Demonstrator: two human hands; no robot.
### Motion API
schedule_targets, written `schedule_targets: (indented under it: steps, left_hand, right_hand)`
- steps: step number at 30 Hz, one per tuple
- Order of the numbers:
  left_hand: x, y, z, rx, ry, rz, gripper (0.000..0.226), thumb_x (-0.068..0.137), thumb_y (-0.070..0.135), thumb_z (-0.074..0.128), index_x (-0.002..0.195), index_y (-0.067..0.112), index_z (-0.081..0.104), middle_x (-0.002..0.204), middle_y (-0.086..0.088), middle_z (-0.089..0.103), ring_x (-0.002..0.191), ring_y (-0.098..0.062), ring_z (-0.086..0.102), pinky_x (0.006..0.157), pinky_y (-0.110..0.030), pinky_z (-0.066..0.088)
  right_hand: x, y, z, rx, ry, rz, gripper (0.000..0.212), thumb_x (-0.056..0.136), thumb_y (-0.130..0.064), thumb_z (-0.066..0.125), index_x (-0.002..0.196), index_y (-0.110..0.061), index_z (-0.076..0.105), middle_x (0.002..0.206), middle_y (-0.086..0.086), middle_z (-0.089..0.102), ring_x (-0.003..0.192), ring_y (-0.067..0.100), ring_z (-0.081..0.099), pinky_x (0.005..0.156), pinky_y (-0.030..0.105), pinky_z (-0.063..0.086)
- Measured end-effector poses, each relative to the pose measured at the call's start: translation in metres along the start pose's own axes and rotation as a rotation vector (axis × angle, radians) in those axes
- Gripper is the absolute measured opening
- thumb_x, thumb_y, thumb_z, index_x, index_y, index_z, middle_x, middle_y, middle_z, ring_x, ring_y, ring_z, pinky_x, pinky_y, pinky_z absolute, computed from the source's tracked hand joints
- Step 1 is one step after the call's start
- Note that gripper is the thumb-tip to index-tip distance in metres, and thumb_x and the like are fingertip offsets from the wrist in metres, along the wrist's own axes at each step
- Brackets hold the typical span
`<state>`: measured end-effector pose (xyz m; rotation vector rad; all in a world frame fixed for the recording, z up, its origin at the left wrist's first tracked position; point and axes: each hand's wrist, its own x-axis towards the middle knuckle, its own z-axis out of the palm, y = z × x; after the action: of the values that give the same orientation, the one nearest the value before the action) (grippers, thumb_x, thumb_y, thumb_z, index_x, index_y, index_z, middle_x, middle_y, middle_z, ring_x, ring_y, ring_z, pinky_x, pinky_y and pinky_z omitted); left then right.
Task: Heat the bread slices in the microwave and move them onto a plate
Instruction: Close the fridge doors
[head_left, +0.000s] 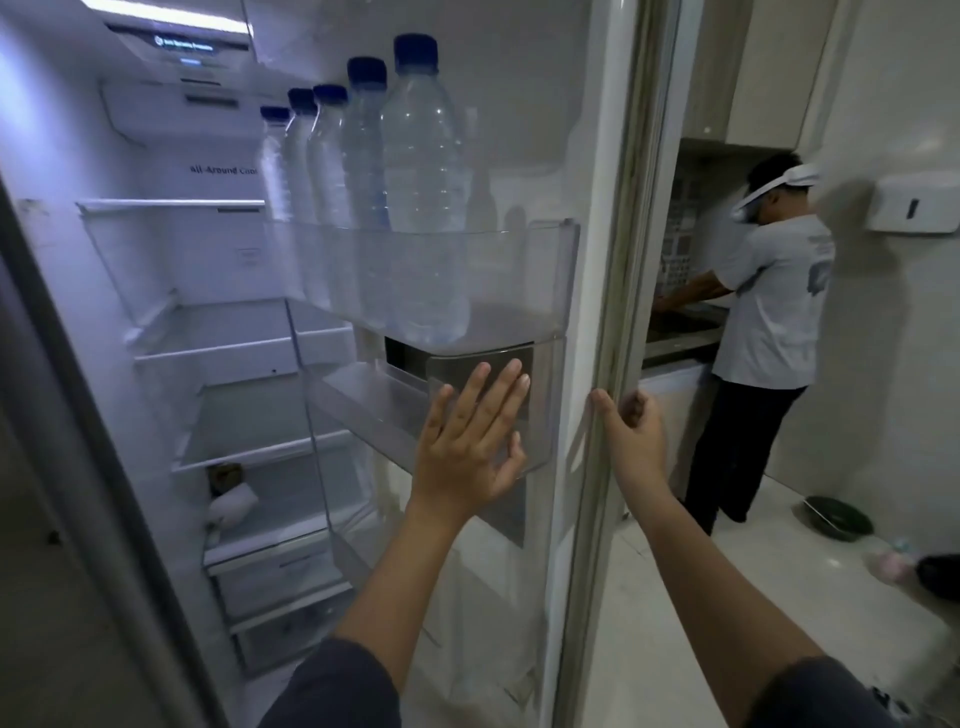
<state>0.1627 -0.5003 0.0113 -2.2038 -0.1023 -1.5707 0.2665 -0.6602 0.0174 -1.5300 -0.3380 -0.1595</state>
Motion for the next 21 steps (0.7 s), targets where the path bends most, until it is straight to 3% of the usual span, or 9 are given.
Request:
schedule_targets:
  steps: [3,7,12,16,21]
  left_hand:
    - [-0.012,-0.021,-0.016,-0.043,-0.036,-0.013,0.06,0.086,0.038,0.046,0.143,0.021,0.036,0.158,0.009,0.002,0.146,-0.015,0.003,0.119,-0.04,-0.001]
    - [-0.032,-0.058,-0.036,-0.088,-0.124,-0.004,0.065,0.087,0.042,0.046,0.146,0.022,0.026,0.158,0.008,-0.005,0.146,-0.017,-0.004,0.119,-0.041,-0.005]
    - [-0.057,-0.11,-0.061,-0.146,-0.216,-0.021,0.072,0.089,0.042,0.043,0.149,0.024,0.007,0.158,0.006,-0.009,0.146,-0.022,-0.004,0.118,-0.048,0.0]
    - [-0.077,-0.145,-0.08,-0.209,-0.277,-0.105,0.072,0.088,0.037,0.041,0.149,0.021,0.007,0.159,0.003,-0.006,0.146,-0.027,-0.002,0.118,-0.05,0.006]
    - [-0.092,-0.191,-0.103,-0.309,-0.383,-0.215,0.071,0.086,0.032,0.043,0.148,0.013,0.015,0.157,-0.008,0.013,0.146,-0.027,0.001,0.117,-0.046,0.02]
  right_hand:
    - [-0.026,-0.008,0.015,-0.003,0.046,-0.001,0.042,0.083,-0.042,0.063,0.113,-0.017,0.049,0.107,0.008,0.053,0.097,0.021,0.054,0.083,0.03,0.047]
    - [-0.067,-0.021,0.041,-0.013,0.111,-0.025,0.041,0.083,-0.038,0.065,0.113,-0.015,0.049,0.111,0.01,0.052,0.101,0.023,0.053,0.075,0.021,0.042]
    - [-0.126,-0.038,0.081,-0.086,0.188,-0.062,0.059,0.084,-0.037,0.065,0.132,-0.013,0.041,0.125,0.003,0.045,0.113,0.017,0.048,0.087,0.025,0.04]
    - [-0.164,-0.043,0.118,-0.145,0.195,-0.129,0.061,0.082,-0.034,0.068,0.133,-0.014,0.04,0.126,0.004,0.044,0.112,0.015,0.048,0.087,0.025,0.042]
    - [-0.196,-0.046,0.164,-0.21,0.167,-0.239,0.059,0.077,-0.03,0.073,0.125,-0.013,0.043,0.12,0.004,0.045,0.106,0.017,0.05,0.087,0.032,0.049]
